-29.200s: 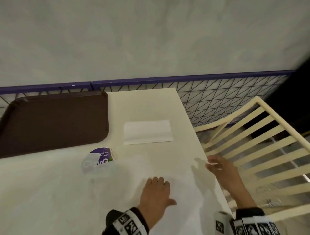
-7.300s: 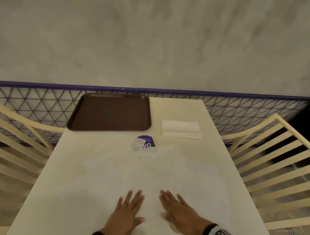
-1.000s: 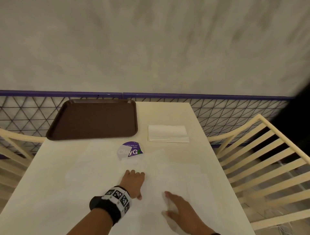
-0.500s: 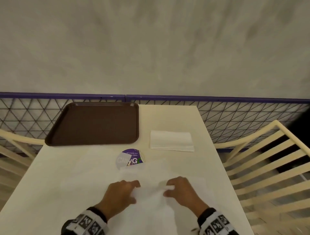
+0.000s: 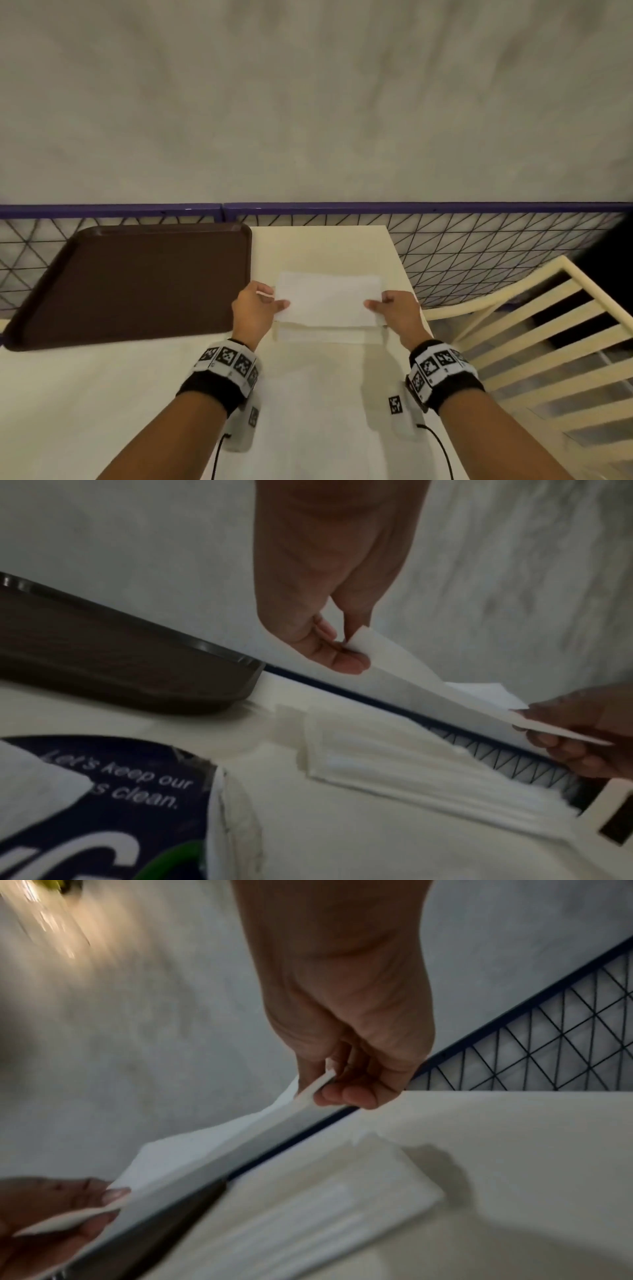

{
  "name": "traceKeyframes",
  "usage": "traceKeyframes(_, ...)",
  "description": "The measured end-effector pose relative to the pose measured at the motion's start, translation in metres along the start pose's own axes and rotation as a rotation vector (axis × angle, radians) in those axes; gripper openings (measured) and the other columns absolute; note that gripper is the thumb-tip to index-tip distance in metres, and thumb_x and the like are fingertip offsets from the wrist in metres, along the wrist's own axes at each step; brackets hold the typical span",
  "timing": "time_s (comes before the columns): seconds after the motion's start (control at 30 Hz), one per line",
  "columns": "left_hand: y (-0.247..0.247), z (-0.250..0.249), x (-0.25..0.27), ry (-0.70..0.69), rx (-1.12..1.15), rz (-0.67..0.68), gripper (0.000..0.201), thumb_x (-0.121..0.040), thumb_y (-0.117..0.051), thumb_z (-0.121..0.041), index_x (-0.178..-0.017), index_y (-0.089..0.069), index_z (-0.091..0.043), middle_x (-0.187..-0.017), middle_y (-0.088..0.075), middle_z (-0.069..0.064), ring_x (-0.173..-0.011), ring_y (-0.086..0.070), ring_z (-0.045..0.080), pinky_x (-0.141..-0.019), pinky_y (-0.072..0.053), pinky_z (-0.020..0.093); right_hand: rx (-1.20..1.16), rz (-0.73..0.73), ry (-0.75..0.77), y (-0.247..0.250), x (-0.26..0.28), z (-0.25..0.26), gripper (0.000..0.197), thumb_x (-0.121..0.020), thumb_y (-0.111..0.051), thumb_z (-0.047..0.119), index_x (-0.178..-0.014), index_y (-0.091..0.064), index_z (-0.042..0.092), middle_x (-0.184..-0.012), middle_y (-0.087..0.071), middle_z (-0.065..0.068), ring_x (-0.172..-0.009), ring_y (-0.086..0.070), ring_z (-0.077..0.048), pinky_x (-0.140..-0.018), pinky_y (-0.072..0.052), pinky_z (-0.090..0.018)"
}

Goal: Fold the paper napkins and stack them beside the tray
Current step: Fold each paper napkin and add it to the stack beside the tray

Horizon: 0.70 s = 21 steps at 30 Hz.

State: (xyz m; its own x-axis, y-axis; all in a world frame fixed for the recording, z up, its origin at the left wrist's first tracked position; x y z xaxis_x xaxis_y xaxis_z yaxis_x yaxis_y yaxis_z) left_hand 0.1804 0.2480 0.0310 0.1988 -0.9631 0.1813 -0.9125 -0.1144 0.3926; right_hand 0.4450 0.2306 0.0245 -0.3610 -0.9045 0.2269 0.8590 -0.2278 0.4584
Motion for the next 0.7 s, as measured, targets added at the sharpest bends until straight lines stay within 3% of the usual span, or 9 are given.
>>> traceKeyframes(0.07, -0.012, 0.012, -0.010, 0.063, -0.054, 0.009, 0.030, -0.069, -0.081, -0.009, -0.082, -0.053, -0.010, -0.069, -0.056, 0.000, -0.072, -0.054, 0.019, -0.065, -0.047, 0.029, 0.111, -0.015, -0.020, -0.010, -0.011, -0.011, 0.056, -0.070, -0.079, 0.019, -0.046, -0.028, 0.017, -0.049, -0.028, 0.001, -0.050, -0.027, -0.016, -0.052, -0.028, -0.025)
traceKeyframes(0.17, -0.026, 0.032, -0.020, 0.130, -0.093, 0.029, 0.033, -0.069, -0.079, -0.002, -0.073, -0.048, -0.013, -0.071, -0.056, 0.005, -0.065, -0.056, 0.021, -0.071, -0.057, 0.041, 0.302, -0.009, -0.023, -0.022, -0.019, -0.024, 0.057, -0.072, -0.077, 0.022, -0.047, -0.027, 0.016, -0.047, -0.029, 0.002, -0.046, -0.026, -0.014, -0.044, -0.019, -0.023)
traceKeyframes(0.3, -0.037, 0.050, -0.020, 0.127, -0.213, 0.052, 0.034, -0.073, -0.076, -0.005, -0.072, -0.043, -0.013, -0.069, -0.052, 0.003, -0.065, -0.052, 0.021, -0.070, -0.053, 0.037, 0.461, -0.010, -0.030, -0.033, -0.019, -0.041, 0.055, -0.075, -0.075, 0.024, -0.049, -0.027, 0.015, -0.048, -0.032, 0.002, -0.047, -0.029, -0.012, -0.042, -0.019, -0.023)
traceKeyframes(0.37, -0.038, 0.051, -0.016, 0.083, -0.301, 0.065, 0.031, -0.076, -0.074, -0.009, -0.077, -0.043, -0.011, -0.076, -0.054, 0.006, -0.073, -0.051, 0.022, -0.071, -0.046, 0.033, 0.505, -0.022, -0.038, -0.035, -0.016, -0.042, 0.050, -0.077, -0.073, 0.026, -0.053, -0.032, 0.015, -0.053, -0.039, 0.002, -0.054, -0.040, -0.016, -0.047, -0.026, -0.027)
traceKeyframes(0.47, -0.037, 0.042, -0.007, -0.091, -0.484, 0.070, 0.027, -0.079, -0.068, -0.007, -0.097, -0.048, -0.006, -0.098, -0.051, 0.010, -0.090, -0.050, 0.025, -0.079, -0.042, 0.032, 0.525, 0.006, -0.035, -0.031, -0.013, -0.037, 0.032, -0.080, -0.070, 0.027, -0.067, -0.044, 0.014, -0.067, -0.051, -0.001, -0.073, -0.053, -0.026, -0.059, -0.037, -0.029)
traceKeyframes(0.5, -0.035, 0.039, -0.002, -0.192, -0.530, 0.047, 0.028, -0.079, -0.066, -0.004, -0.101, -0.049, -0.005, -0.101, -0.049, 0.010, -0.093, -0.049, 0.025, -0.081, -0.042, 0.033, 0.512, 0.017, -0.043, -0.027, -0.011, -0.035, 0.022, -0.081, -0.068, 0.026, -0.079, -0.050, 0.013, -0.076, -0.056, -0.004, -0.079, -0.056, -0.028, -0.063, -0.041, -0.030)
traceKeyframes(0.57, -0.031, 0.032, 0.017, -0.382, -0.558, 0.023, 0.027, -0.076, -0.065, -0.001, -0.099, -0.053, -0.006, -0.099, -0.051, 0.010, -0.090, -0.049, 0.026, -0.079, -0.044, 0.036, 0.463, 0.030, -0.038, -0.016, -0.003, -0.035, 0.024, -0.082, -0.065, 0.022, -0.102, -0.052, 0.017, -0.088, -0.059, -0.005, -0.084, -0.059, -0.026, -0.071, -0.046, -0.031)
traceKeyframes(0.63, -0.030, 0.031, 0.045, -0.498, -0.534, 0.105, 0.020, -0.076, -0.066, -0.004, -0.093, -0.056, -0.008, -0.091, -0.053, 0.008, -0.084, -0.049, 0.025, -0.077, -0.043, 0.036, 0.456, 0.032, 0.038, -0.003, 0.013, -0.036, 0.026, -0.083, -0.065, 0.017, -0.107, -0.053, 0.017, -0.090, -0.056, 0.001, -0.085, -0.054, -0.020, -0.072, -0.040, -0.027)
traceKeyframes(0.7, -0.032, 0.036, 0.080, -0.515, -0.543, 0.289, 0.012, -0.082, -0.064, -0.013, -0.091, -0.058, -0.011, -0.089, -0.055, 0.004, -0.087, -0.049, 0.022, -0.079, -0.040, 0.030, 0.420, 0.026, 0.107, 0.011, 0.039, -0.039, 0.020, -0.082, -0.065, 0.014, -0.100, -0.056, 0.019, -0.091, -0.056, 0.003, -0.083, -0.052, -0.017, -0.069, -0.036, -0.024)
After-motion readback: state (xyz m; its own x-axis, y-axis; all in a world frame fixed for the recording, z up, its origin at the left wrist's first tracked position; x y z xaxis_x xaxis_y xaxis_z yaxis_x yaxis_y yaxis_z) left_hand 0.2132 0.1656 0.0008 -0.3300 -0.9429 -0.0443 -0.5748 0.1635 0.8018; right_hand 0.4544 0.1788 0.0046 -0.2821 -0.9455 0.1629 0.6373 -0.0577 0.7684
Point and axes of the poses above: each hand's wrist, its own x-axis away from the middle knuckle, its own y-axis out of the back of the hand, z = x × y, the point moved 2 cm from there along -x, towards the middle knuckle
